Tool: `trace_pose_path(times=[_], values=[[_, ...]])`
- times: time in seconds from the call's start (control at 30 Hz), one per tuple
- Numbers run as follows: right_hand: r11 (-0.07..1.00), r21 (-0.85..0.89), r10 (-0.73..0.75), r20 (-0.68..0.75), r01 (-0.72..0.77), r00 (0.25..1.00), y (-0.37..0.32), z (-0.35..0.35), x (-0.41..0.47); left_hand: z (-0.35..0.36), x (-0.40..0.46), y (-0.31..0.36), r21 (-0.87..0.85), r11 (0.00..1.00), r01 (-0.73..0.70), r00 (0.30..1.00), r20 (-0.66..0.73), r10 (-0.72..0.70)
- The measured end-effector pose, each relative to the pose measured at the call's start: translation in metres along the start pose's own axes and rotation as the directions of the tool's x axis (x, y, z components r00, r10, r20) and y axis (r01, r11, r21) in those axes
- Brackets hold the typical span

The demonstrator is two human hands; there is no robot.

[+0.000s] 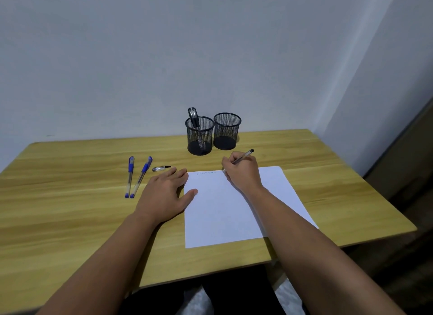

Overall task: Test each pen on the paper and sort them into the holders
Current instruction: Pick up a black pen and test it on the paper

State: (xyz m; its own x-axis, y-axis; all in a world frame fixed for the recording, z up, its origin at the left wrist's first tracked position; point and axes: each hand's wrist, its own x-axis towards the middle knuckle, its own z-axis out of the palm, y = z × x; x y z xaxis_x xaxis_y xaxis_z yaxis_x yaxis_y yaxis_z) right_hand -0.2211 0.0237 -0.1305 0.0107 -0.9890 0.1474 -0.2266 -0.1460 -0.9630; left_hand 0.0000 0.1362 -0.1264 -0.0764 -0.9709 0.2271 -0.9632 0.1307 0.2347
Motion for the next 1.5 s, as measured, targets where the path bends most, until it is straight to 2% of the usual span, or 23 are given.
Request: trace_pose_path(times=[0.07,0.3,0.83,1.0,1.5], values=[[1.000,0.026,0.009,-0.015,-0.009,1.000,-0.0017,-0.0013,-0.0001,-0.0004,0.0001,-0.0006,-0.001,1.000,0.000,1.000,-0.001,0.000],[0.997,-0.070,-0.022,-0.018,0.021,1.000,0.0034,0.0020,0.0030,-0.0020,-0.0007,0.0006,-0.003,1.000,0.007,1.000,0.006,-0.007],[0.992,-0.121,-0.042,-0.043,0.037,0.998,0.0029,-0.0003,0.0031,-0.0010,-0.0002,-0.0009,0.003,1.000,0.000,1.000,0.006,0.000],[0.987,-0.154,-0.071,-0.118,0.053,0.990,0.0025,-0.0034,0.0038,-0.0001,-0.0003,-0.0017,-0.002,1.000,-0.001,1.000,0.004,0.001],[0.984,-0.174,-0.057,-0.088,0.041,0.995,-0.0033,-0.0019,0.0000,0.0001,-0.0015,-0.0008,-0.020,1.000,-0.001,1.000,-0.014,0.001]])
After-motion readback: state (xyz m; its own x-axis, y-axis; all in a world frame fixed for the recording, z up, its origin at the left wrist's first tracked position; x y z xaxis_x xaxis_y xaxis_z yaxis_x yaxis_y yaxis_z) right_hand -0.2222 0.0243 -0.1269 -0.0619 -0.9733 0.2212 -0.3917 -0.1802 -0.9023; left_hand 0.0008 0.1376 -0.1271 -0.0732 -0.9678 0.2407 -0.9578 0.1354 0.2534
